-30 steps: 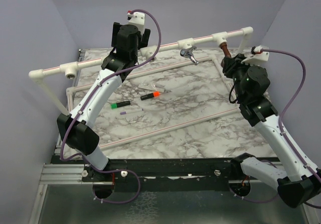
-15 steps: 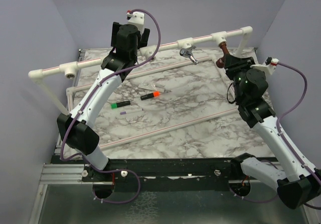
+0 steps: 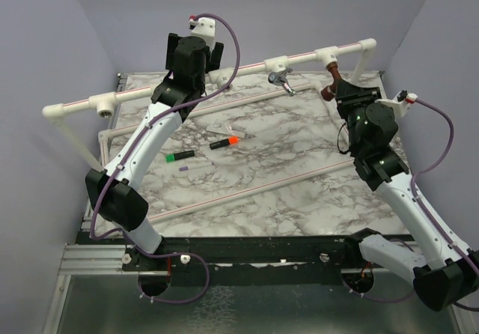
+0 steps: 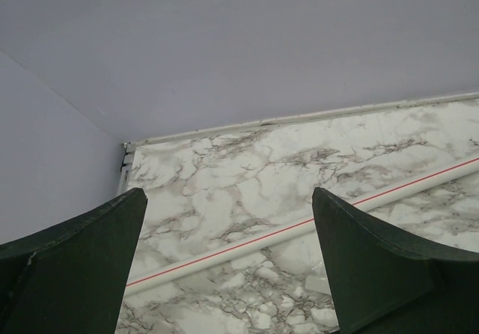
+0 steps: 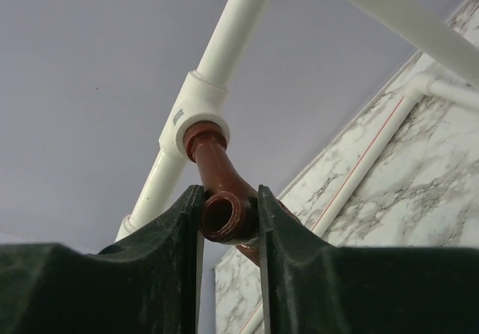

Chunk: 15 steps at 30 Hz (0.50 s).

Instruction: Install the water faucets

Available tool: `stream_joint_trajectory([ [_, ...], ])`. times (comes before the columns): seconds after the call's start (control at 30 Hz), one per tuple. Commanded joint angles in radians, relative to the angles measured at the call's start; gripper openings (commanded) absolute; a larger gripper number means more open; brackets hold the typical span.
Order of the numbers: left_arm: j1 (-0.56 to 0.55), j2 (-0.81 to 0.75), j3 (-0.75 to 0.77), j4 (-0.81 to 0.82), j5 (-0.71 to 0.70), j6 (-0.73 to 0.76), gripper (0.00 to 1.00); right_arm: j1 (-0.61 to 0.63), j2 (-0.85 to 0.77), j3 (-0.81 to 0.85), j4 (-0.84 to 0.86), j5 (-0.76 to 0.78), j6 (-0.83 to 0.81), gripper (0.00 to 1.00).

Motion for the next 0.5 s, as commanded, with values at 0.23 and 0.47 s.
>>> stream_joint_trajectory([
  [0.23,-0.074,0.085,-0.053,-0.123,0.149,-0.083,0.93,0.062,-0.022,0.095,0.044,-0.298,-0.229,0.71],
  [0.47,-0.074,0.083,-0.053,-0.122,0.15,-0.084,0.93,0.062,-0.029,0.168,-0.078,-0.28,-0.516,0.78],
])
